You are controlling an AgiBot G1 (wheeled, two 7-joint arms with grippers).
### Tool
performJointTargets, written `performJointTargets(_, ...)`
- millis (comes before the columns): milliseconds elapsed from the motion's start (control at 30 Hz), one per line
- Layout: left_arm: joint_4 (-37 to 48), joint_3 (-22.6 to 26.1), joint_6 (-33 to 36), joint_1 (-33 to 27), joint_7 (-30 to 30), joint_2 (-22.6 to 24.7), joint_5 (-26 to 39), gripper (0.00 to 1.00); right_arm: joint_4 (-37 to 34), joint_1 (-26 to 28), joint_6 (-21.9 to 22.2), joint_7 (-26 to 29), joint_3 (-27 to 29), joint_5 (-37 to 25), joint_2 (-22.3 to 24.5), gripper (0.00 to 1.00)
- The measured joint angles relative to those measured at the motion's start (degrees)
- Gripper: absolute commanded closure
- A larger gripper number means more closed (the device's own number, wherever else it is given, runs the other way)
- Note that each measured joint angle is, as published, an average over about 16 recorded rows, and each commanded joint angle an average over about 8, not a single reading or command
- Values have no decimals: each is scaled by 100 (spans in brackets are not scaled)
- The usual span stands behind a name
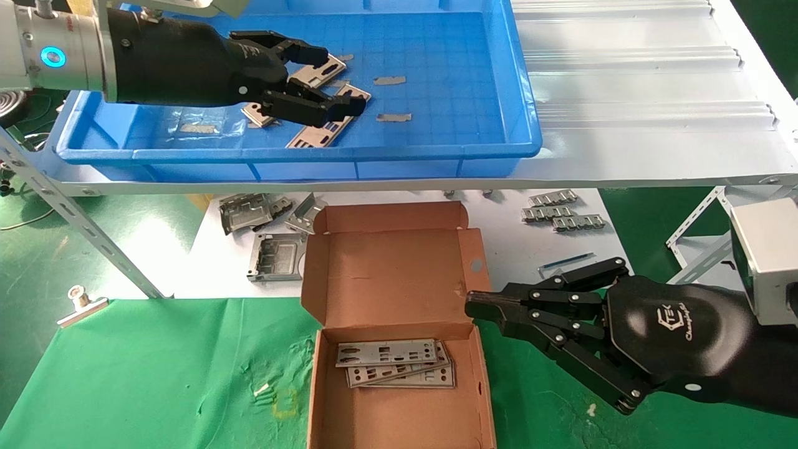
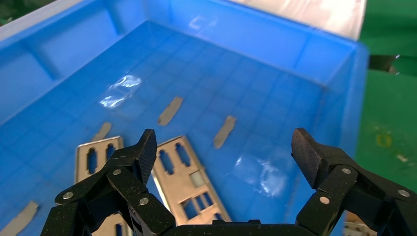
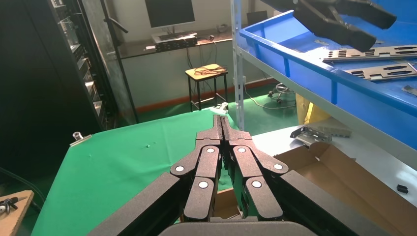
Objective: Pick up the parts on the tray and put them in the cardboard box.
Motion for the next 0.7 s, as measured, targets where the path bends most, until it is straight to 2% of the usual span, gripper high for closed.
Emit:
performJointTargets(333, 773, 149, -537, -211, 281, 301, 268, 0, 0, 0, 0, 0, 0, 0, 0, 100)
performJointTargets(433, 901, 164, -641, -233, 324, 352, 297, 0, 0, 0, 0, 0, 0, 0, 0, 93)
performJointTargets(500, 965, 169, -680, -242, 348, 379, 307, 0, 0, 0, 0, 0, 0, 0, 0, 80)
performJointTargets(600, 1038, 175, -696, -250, 385, 410, 315, 0, 0, 0, 0, 0, 0, 0, 0, 43)
performJointTargets(700, 1097, 173, -690, -253, 420, 432, 313, 0, 0, 0, 0, 0, 0, 0, 0, 12)
